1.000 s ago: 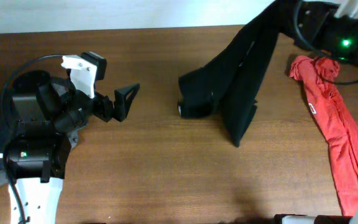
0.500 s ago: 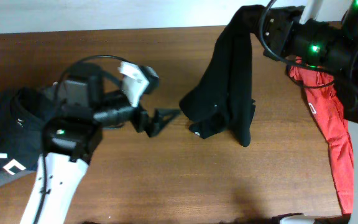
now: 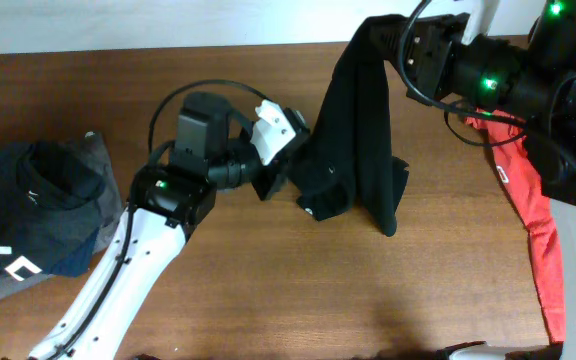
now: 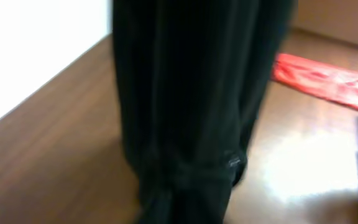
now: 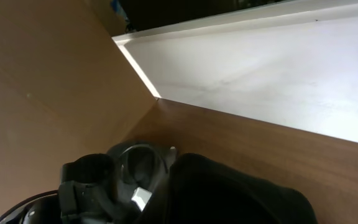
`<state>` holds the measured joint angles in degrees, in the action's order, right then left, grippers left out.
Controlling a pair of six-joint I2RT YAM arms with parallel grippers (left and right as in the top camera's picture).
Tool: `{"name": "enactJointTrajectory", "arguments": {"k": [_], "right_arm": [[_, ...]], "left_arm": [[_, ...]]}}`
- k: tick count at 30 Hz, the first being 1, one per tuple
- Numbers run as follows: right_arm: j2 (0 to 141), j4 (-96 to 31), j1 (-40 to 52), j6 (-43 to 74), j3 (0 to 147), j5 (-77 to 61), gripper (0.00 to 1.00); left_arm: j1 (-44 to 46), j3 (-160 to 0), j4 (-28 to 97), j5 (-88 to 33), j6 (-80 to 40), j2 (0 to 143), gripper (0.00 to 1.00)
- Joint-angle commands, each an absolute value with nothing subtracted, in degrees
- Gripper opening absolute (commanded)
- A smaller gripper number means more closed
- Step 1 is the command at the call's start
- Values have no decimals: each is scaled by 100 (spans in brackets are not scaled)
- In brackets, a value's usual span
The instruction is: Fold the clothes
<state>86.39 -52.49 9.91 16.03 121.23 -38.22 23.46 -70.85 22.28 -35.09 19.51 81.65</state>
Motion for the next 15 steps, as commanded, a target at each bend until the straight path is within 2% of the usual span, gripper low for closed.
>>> {"name": "enactJointTrajectory", "arguments": {"k": [1,7,15], "right_arm": [[8484,-5325,1050,1428,12184,-3520,7],[8484,-5730,1048,1216,12184,-2370,8],[8449,-6132,1048,1068,12184,-134,6]], "left_arm": [[2355,-7175,2132,-2521,2001,8173,0],[2115,-7201,2097,-622,1815,7891,0],[1671,-8005,2169,-617,1140,7452,0]]}}
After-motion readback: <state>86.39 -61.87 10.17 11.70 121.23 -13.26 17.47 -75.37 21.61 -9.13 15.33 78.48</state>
